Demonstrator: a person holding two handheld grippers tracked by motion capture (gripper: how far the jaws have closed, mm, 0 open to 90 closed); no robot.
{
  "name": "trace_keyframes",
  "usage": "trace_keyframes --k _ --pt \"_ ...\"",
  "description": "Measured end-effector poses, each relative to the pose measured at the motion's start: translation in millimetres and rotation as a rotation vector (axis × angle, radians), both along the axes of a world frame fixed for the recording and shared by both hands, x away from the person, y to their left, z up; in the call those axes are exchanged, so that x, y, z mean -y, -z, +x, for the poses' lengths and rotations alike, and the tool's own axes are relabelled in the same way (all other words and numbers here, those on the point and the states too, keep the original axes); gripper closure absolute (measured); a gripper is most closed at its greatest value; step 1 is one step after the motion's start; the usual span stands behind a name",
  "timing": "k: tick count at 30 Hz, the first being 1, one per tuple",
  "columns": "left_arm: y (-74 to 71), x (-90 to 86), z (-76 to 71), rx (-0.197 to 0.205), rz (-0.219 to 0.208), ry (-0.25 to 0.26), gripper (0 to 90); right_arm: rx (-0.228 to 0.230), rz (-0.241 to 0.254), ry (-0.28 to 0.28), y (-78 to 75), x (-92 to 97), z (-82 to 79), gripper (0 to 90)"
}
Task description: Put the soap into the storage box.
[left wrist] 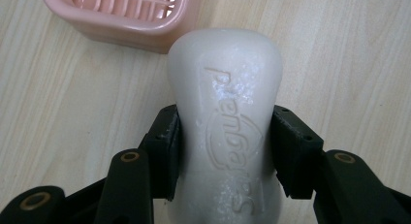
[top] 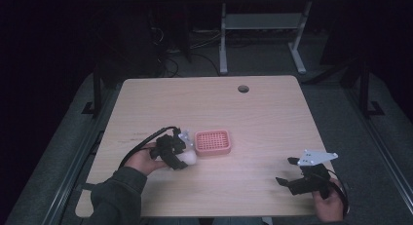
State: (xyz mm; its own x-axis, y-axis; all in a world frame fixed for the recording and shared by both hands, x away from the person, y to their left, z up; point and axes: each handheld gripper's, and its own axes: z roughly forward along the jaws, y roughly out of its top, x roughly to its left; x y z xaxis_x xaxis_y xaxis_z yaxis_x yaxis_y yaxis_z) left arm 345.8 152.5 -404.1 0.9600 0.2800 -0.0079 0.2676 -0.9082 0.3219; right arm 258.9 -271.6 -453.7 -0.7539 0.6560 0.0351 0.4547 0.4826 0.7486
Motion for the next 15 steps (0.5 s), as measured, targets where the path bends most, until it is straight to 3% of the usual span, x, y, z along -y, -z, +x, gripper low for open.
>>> trace_keyframes --k 15 --pt "-3.1 10.6 14.4 -0.013 0.002 0.016 49.8 0.001 0.013 -0.001 -0.3 1.3 0.2 14.2"
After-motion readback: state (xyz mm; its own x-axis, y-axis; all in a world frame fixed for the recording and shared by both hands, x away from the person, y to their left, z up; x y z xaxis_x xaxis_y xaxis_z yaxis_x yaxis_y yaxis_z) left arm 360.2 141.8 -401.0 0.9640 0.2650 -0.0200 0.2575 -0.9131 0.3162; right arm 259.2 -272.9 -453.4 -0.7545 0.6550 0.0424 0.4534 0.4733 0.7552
